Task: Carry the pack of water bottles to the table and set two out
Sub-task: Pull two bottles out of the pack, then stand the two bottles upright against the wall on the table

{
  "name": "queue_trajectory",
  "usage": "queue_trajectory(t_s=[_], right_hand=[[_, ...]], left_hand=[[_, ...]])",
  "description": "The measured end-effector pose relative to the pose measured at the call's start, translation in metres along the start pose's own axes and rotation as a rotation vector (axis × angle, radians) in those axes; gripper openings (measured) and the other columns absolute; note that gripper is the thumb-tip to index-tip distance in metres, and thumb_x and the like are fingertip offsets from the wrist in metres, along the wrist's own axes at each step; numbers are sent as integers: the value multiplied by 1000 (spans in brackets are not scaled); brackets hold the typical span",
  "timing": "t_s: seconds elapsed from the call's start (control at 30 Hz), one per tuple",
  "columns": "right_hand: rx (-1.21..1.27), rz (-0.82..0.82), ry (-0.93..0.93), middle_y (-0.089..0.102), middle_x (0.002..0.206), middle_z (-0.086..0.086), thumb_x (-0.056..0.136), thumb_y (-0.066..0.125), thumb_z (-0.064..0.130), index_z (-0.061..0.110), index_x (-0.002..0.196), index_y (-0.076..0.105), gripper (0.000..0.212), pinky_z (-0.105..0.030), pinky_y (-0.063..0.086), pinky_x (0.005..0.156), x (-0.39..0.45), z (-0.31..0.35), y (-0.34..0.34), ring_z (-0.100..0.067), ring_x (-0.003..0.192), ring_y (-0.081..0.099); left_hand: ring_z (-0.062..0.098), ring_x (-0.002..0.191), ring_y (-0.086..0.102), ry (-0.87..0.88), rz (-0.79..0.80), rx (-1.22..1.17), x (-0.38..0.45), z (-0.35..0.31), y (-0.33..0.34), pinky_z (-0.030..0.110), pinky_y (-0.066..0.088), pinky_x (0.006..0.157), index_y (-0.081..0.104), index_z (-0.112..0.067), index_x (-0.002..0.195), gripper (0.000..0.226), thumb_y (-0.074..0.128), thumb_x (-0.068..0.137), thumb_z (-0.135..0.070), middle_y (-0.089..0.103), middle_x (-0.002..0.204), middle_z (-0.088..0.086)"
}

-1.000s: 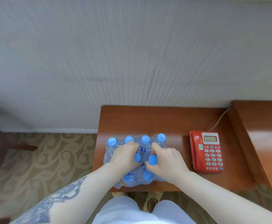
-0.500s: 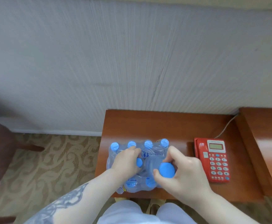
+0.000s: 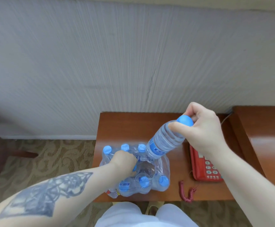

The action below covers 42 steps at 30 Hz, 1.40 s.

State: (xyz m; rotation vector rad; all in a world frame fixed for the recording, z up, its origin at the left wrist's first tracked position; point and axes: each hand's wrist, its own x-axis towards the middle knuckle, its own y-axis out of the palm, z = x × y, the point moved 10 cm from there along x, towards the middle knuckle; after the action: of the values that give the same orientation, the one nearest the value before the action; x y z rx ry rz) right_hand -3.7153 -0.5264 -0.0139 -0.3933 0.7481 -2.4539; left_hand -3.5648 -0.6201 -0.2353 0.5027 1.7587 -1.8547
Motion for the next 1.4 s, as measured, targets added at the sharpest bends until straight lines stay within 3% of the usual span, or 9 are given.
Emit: queue_trajectory(t_s=[0.1,0.27,0.33,0.57,0.77,0.9,1.03,1.2,1.4], right_hand=[[-4,25,-22,51,42,14,61,86,17,15,59,44,42,-11,32,40,-5,2,2,-6,38,37],[27,2,1,54,44,10,61,86,17,12,61,47,39,-11,35,42,-9,-3,-1,-4,40,39],[33,11,-1,54,45,12,61,86,17,12,61,46,40,-9,33,41,-9,-2,0,-3,38,38],[96,-22,-46,49,43,7,63,87,19,11,62,47,41,-11,31,41,6,13,-14,-6,39,34],[101,-57,-108,49,46,2,64,86,17,8,64,46,40,-10,31,42,37,25,-27,-5,40,35],[50,-95,-104,49,47,2,64,85,22,10,65,46,40,-10,33,43,62,12,-19,-5,42,37],[-43,-55,-33,48,49,6,64,82,29,11,69,49,38,-11,37,45,99,-30,14,-4,46,42],[-172,21,67,49,56,8,65,79,40,23,66,42,41,-26,29,44,135,-95,71,-6,50,41],[-349,162,79,47,64,9,81,69,41,16,86,45,35,-25,25,45,148,-143,135,-8,55,43]], left_hand=[[19,45,34,-66,-92,-122,-2,10,-4,27,24,43,49,-14,75,41,40,87,-52,35,54,-2],[19,45,35,-233,-509,-322,-47,32,-55,27,22,43,24,-21,52,50,47,69,-61,25,42,-4],[19,37,26,-264,-666,-397,-69,36,-83,20,12,40,23,-20,49,51,58,61,-56,16,39,-5],[20,42,37,-450,-957,-577,-119,77,-171,25,26,43,26,-13,49,58,46,66,-65,26,39,0],[25,50,35,-424,-1125,-619,-125,101,-239,29,24,47,25,-11,48,61,45,64,-66,25,40,3],[25,50,36,-469,-1085,-598,-91,119,-245,26,20,44,25,-11,46,61,51,65,-63,27,40,2],[24,46,37,-554,-872,-704,-21,151,-211,26,21,44,32,-11,43,57,49,60,-63,32,40,2],[21,41,38,-547,-685,-673,63,164,-169,22,23,45,36,-10,43,58,51,58,-64,36,41,1],[17,44,43,-558,-506,-694,121,169,-116,23,24,45,42,-15,48,53,54,66,-63,44,47,-1]])
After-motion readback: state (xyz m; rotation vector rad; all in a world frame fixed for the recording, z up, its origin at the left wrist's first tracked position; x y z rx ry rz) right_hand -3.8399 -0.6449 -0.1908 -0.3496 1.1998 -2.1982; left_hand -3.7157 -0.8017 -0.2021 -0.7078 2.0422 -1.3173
